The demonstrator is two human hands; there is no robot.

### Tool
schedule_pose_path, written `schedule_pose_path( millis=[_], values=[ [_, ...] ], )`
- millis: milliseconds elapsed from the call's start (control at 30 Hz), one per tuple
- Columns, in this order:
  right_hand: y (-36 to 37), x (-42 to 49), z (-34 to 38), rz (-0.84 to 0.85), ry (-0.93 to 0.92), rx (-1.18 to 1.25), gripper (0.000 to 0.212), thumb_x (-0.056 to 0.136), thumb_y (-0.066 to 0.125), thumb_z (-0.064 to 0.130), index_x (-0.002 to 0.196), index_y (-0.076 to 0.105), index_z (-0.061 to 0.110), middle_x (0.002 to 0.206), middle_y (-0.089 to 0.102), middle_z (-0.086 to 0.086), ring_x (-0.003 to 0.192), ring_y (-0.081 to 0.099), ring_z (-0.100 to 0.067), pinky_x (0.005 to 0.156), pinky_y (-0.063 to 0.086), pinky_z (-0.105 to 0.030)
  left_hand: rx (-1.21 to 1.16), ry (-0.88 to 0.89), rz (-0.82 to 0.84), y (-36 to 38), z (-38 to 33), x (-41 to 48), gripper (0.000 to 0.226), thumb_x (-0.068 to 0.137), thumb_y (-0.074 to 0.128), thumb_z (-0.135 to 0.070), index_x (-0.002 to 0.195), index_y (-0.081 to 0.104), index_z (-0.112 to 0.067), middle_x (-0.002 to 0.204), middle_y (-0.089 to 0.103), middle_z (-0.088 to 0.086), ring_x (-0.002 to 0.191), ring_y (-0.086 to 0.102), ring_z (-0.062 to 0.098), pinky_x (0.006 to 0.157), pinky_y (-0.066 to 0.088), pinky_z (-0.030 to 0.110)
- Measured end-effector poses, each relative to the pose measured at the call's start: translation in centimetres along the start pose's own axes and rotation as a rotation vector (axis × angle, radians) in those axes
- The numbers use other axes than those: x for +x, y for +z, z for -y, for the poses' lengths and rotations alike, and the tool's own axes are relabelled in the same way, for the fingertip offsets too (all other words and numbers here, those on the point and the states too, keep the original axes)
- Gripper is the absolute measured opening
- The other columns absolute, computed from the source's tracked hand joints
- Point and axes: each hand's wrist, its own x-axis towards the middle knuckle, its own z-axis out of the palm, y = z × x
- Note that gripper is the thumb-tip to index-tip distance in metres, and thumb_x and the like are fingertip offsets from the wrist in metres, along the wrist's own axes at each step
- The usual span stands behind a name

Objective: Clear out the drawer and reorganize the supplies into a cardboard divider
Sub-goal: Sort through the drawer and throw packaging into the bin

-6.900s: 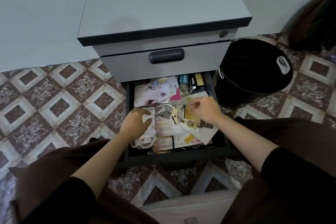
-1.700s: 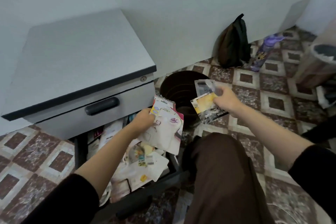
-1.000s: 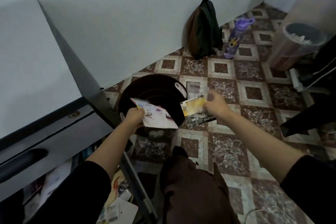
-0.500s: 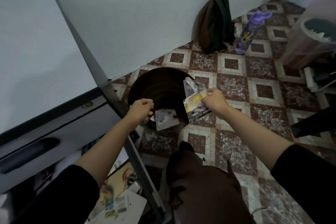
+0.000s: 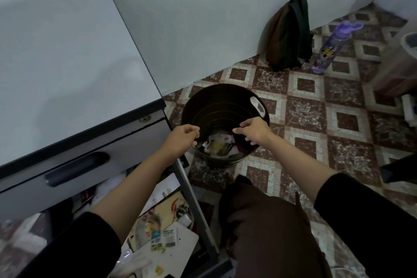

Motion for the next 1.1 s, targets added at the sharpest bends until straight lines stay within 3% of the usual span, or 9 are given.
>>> schedule_pose_path(
  millis=[167,267,433,567,733,833,967,1033,1100],
  values=[
    [-0.1,-3.1,1.0,0.051,-0.097,-0.099,0.050,0.089,0.064,0.030,0.131,0.051,0.007,0.125,0.057,-0.011,0.086,0.055,-0.018,0.060,0.045,-0.023,-0.001,0.013,0.030,-0.9,1.4,-3.2,0.022,0.098,0.043,-0.019,0.113,0.059,-0.019,0.111,0.060,0.002,0.085,0.059,0.011,0.075,0.046,0.026],
    [0.7,-5.5,2.2,0.072,-0.151,-0.131,0.048,0.089,0.064,0.030,0.129,0.052,0.007,0.117,0.061,-0.010,0.075,0.059,-0.018,0.061,0.050,-0.027,0.003,0.034,0.018,-2.0,2.3,-5.8,0.022,0.098,0.042,-0.017,0.098,0.062,-0.026,0.107,0.060,0.000,0.088,0.059,0.015,0.083,0.049,0.032],
    [3.8,-10.5,4.2,0.149,-0.227,-0.135,0.033,0.088,0.066,0.026,0.115,0.062,0.007,0.084,0.064,-0.007,0.073,0.059,-0.019,0.064,0.051,-0.031,-0.013,0.016,-0.024,-4.2,5.1,-11.3,0.021,0.097,0.043,-0.011,0.105,0.063,-0.011,0.101,0.062,0.007,0.086,0.057,0.018,0.071,0.044,0.023],
    [7.7,-14.2,4.9,0.226,-0.312,-0.233,0.026,0.089,0.064,0.026,0.109,0.066,0.010,0.095,0.066,-0.008,0.065,0.061,-0.017,0.061,0.051,-0.027,0.021,-0.042,-0.068,-6.6,9.1,-15.1,0.026,0.098,0.044,-0.016,0.113,0.063,-0.008,0.108,0.064,0.009,0.087,0.059,0.019,0.071,0.044,0.024],
    [12.8,-16.8,4.5,0.312,-0.355,-0.298,0.020,0.089,0.063,0.022,0.102,0.069,0.008,0.086,0.064,-0.006,0.057,0.056,-0.015,0.057,0.049,-0.025,-0.072,-0.137,-0.142,-9.1,14.7,-19.1,0.017,0.095,0.046,-0.009,0.096,0.063,-0.008,0.097,0.062,0.010,0.071,0.054,0.015,0.060,0.038,0.022],
    [15.5,-17.5,4.1,0.323,-0.379,-0.347,0.018,0.089,0.062,0.021,0.100,0.069,0.010,0.093,0.064,-0.005,0.058,0.056,-0.014,0.052,0.046,-0.020,-0.040,-0.189,-0.171,-10.6,17.7,-20.7,0.016,0.094,0.047,-0.010,0.094,0.063,-0.011,0.094,0.061,0.007,0.073,0.053,0.014,0.062,0.038,0.023],
    [18.7,-17.4,3.4,0.331,-0.389,-0.378,0.010,0.088,0.064,0.016,0.092,0.070,0.009,0.082,0.060,0.004,0.055,0.056,-0.016,0.043,0.043,-0.012,0.036,-0.207,-0.228,-12.2,21.2,-22.0,0.016,0.094,0.052,-0.017,0.100,0.066,-0.011,0.095,0.061,0.004,0.084,0.058,0.018,0.072,0.045,0.029],
    [20.0,-17.0,3.0,0.326,-0.395,-0.424,0.012,0.087,0.064,0.015,0.093,0.071,0.007,0.077,0.059,0.003,0.055,0.052,-0.014,0.049,0.045,-0.017,0.106,-0.203,-0.253,-12.6,22.3,-22.4,0.020,0.092,0.055,-0.017,0.106,0.066,-0.009,0.103,0.063,0.006,0.097,0.059,0.022,0.086,0.044,0.031],
    [21.0,-16.5,2.6,0.321,-0.405,-0.483,0.015,0.087,0.065,0.016,0.096,0.072,0.006,0.077,0.059,0.004,0.057,0.048,-0.008,0.054,0.042,-0.019,0.157,-0.214,-0.252,-12.8,23.1,-22.7,0.027,0.091,0.057,-0.017,0.116,0.063,-0.008,0.115,0.061,0.007,0.108,0.056,0.021,0.087,0.042,0.026]
  ],
)
